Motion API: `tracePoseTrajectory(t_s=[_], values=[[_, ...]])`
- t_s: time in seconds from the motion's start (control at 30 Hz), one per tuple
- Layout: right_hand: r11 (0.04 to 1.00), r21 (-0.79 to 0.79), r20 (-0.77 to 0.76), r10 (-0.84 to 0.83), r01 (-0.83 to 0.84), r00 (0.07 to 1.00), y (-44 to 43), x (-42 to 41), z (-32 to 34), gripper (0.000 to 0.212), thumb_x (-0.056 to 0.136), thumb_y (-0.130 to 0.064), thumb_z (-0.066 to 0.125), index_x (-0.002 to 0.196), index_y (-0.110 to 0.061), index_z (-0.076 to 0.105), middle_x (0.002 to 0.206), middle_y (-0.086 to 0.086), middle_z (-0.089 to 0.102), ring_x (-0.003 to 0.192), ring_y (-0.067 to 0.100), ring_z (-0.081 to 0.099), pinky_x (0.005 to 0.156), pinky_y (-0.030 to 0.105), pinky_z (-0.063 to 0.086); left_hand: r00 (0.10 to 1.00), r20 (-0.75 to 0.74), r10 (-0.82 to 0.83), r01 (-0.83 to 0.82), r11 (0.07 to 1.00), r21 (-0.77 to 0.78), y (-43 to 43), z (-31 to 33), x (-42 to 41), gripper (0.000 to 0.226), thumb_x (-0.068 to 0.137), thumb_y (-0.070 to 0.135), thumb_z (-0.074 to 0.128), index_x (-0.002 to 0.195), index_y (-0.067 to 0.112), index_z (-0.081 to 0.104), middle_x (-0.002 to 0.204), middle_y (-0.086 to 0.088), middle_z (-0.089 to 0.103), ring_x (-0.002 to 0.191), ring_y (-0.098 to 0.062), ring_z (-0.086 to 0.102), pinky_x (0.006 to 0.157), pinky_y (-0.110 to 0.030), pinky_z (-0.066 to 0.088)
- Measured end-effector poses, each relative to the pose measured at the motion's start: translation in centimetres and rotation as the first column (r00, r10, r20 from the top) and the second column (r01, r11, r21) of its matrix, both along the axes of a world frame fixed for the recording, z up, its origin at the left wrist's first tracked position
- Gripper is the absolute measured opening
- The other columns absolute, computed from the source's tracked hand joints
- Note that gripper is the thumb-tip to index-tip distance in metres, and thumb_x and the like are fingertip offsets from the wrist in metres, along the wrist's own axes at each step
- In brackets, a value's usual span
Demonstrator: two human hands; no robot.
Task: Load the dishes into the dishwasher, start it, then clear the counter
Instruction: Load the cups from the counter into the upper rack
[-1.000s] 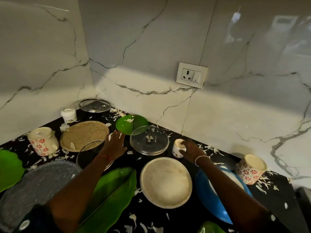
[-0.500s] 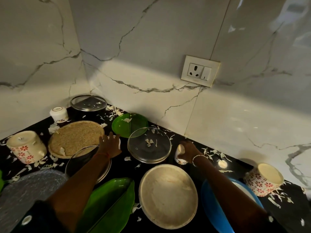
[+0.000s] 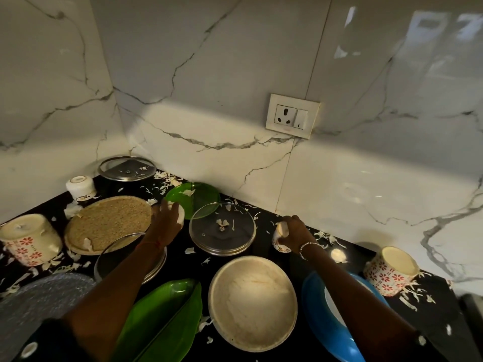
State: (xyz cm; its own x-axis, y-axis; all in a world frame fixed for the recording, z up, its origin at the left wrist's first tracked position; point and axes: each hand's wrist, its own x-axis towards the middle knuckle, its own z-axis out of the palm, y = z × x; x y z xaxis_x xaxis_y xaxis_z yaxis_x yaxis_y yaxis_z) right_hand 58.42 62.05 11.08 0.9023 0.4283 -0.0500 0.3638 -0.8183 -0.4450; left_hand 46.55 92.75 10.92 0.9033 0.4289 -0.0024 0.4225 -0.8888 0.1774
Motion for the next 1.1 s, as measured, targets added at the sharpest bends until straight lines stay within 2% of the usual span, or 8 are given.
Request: tracePoseTrajectory(t_s=[0.17,0.37,0.53,0.67,0.83,0.97,1.1], values=[[1.000,0.008,0.056,0.006,-0.006,0.998,-1.1,-1.4,1.9,0.065,0.074,-0.017,0.073,0.129,-0.001,0.042,0.127,0.017,0.045,0.120,0.032,0.044,0.098,0.034,0.039,0.964,0.261,-0.053,0.079,0.993,-0.091,-1.7,2.1,-0.7,0.067,0.082,0.010,0.065,0.140,0.001,0.032,0.143,-0.029,0.023,0.130,-0.044,0.018,0.105,-0.049,0.027],[0.999,0.033,0.093,0.015,-0.018,0.996,-3.0,-5.1,3.6,0.063,0.073,-0.018,0.075,0.126,-0.003,0.045,0.124,0.015,0.047,0.117,0.030,0.046,0.096,0.033,0.040,0.930,0.358,-0.078,0.123,0.987,-0.103,-5.4,3.9,-3.9,0.068,0.074,0.012,0.072,0.135,0.005,0.041,0.137,-0.025,0.033,0.125,-0.041,0.024,0.097,-0.047,0.034],[0.999,0.024,0.107,0.032,-0.035,0.994,-6.0,-9.8,4.3,0.065,0.070,-0.020,0.076,0.126,-0.004,0.047,0.123,0.015,0.050,0.115,0.030,0.049,0.094,0.032,0.041,0.937,0.336,-0.091,0.142,0.981,-0.131,-9.2,4.4,-8.9,0.070,0.075,0.013,0.073,0.136,0.008,0.039,0.135,-0.022,0.033,0.123,-0.040,0.029,0.100,-0.040,0.028],[0.999,0.003,0.103,0.039,-0.040,0.994,-8.6,-14.8,4.6,0.072,0.071,-0.021,0.076,0.132,-0.003,0.041,0.133,0.016,0.044,0.123,0.030,0.043,0.101,0.032,0.036,0.934,0.344,-0.096,0.171,0.966,-0.195,-12.5,4.0,-14.0,0.073,0.068,0.009,0.077,0.133,0.007,0.044,0.130,-0.023,0.037,0.114,-0.043,0.043,0.097,-0.043,0.038],[0.999,0.023,0.082,0.030,-0.032,0.996,-11.9,-21.9,4.3,0.077,0.070,-0.020,0.077,0.133,-0.001,0.037,0.136,0.018,0.042,0.126,0.031,0.041,0.101,0.033,0.035,0.918,0.367,-0.151,0.229,0.957,-0.179,-16.8,3.0,-20.2,0.078,0.061,0.008,0.082,0.130,-0.001,0.046,0.121,-0.026,0.041,0.111,-0.044,0.042,0.097,-0.045,0.033],[1.000,0.023,0.078,0.017,-0.019,0.997,-14.5,-27.7,3.6,0.075,0.075,-0.021,0.073,0.136,-0.003,0.034,0.136,0.016,0.042,0.126,0.032,0.040,0.101,0.035,0.035,0.926,0.330,-0.186,0.236,0.965,-0.118,-19.2,1.7,-24.8,0.083,0.055,0.011,0.085,0.126,-0.008,0.048,0.118,-0.031,0.044,0.103,-0.049,0.047,0.089,-0.048,0.038],[1.000,0.031,0.079,0.001,-0.004,0.997,-16.7,-32.5,3.1,0.079,0.076,-0.025,0.072,0.140,-0.006,0.030,0.139,0.014,0.039,0.129,0.029,0.037,0.105,0.036,0.034,0.931,0.325,-0.166,0.214,0.970,-0.119,-21.8,1.9,-29.5,0.093,0.064,0.020,0.081,0.139,-0.004,0.030,0.136,-0.029,0.033,0.121,-0.045,0.035,0.101,-0.046,0.031]])
